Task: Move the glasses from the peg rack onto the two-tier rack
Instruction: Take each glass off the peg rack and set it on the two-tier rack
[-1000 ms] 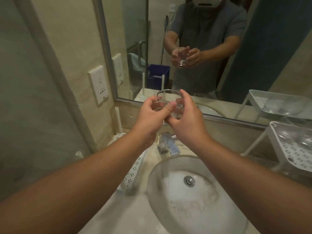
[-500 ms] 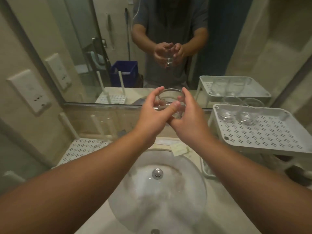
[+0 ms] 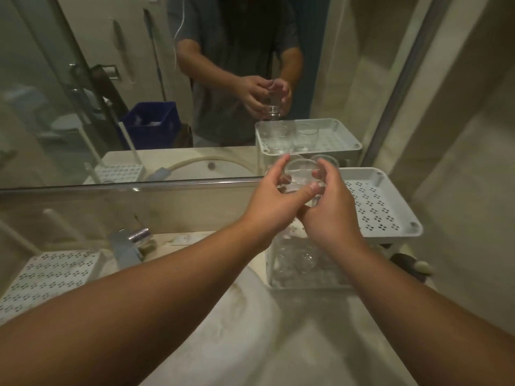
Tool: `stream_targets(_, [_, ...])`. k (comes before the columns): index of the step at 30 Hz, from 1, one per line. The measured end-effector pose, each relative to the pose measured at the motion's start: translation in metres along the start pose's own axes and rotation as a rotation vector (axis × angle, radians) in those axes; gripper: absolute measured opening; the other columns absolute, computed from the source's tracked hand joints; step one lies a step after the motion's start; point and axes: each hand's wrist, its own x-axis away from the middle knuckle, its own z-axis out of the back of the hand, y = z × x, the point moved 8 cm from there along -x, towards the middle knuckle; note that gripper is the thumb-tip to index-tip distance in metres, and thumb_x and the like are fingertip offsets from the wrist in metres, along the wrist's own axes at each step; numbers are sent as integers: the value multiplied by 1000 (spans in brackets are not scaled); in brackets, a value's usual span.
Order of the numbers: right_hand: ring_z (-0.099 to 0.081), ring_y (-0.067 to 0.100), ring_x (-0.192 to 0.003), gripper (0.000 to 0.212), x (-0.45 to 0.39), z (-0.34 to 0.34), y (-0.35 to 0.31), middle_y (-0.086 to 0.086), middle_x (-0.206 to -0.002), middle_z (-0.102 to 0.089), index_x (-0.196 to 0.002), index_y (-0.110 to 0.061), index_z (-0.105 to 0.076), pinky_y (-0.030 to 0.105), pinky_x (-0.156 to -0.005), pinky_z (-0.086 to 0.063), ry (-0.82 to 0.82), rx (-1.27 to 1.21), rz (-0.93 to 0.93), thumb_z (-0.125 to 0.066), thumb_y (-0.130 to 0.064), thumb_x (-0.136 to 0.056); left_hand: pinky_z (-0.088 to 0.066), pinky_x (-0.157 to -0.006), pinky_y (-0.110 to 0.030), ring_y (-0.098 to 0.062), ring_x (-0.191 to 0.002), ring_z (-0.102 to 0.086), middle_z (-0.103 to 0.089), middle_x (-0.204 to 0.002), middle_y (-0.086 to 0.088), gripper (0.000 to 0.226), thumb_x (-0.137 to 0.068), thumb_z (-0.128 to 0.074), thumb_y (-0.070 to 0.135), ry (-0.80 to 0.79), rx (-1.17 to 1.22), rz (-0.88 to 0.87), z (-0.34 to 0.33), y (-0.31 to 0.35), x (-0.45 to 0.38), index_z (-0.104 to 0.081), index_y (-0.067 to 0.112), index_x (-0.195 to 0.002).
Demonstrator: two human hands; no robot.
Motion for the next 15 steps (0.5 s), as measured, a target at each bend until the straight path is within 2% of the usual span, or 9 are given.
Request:
stream_targets(1, [-53,1,-106,89,-2,8,9,-12,-136,-51,-145,-37,-31,11,-77,-39,14,4,-8,-83,-21,-74,-52,-77,-27,-13,-118,-59,-52,-133,0,81,-85,-78,33,-13,-8,11,-11,-3,-4,-33,43,-151])
stream_targets(6, [-51,3,-114,96,-15,39,55,-11,-141,-49,-148,-35,-27,9,-78,-37,45,15,-76,-84,-20,-73,-48,-105,-38,-14,-127,-53,-48,-143,-6,88,-81,-79,39,-79,-73,79,-60,-16,-20,-30,38,-154])
stream_targets(10, [-52,13,-121,100,-26,57,82,-7,-142,-48,-149,-30,-24,28,-92,-44,72,86,-103,-85,-23,-71,-49,-104,-44,-22,-127,-54,-45,-144,-4,98,-69,-78,48,-106,-83,143,-88,-27,-29,-32,31,-153])
stream_targets(12, [-53,13,-118,95,-32,65,95,-7,-141,-48,-148,-29,-26,29,-88,-45,88,97,-126,-84,-23,-72,-51,-103,-46,-26,-125,-57,-46,-144,-5,93,-73,-77,46,-109,-100,168,-98,-35,-33,-33,28,-153])
stream_targets(15, [-52,15,-117,86,-39,71,109,-6,-140,-48,-146,-27,-30,29,-86,-41,94,129,-132,-80,-22,-76,-53,-99,-46,-22,-114,-61,-54,-130,-7,80,-78,-74,45,-99,-131,190,-108,-48,-39,-40,26,-148])
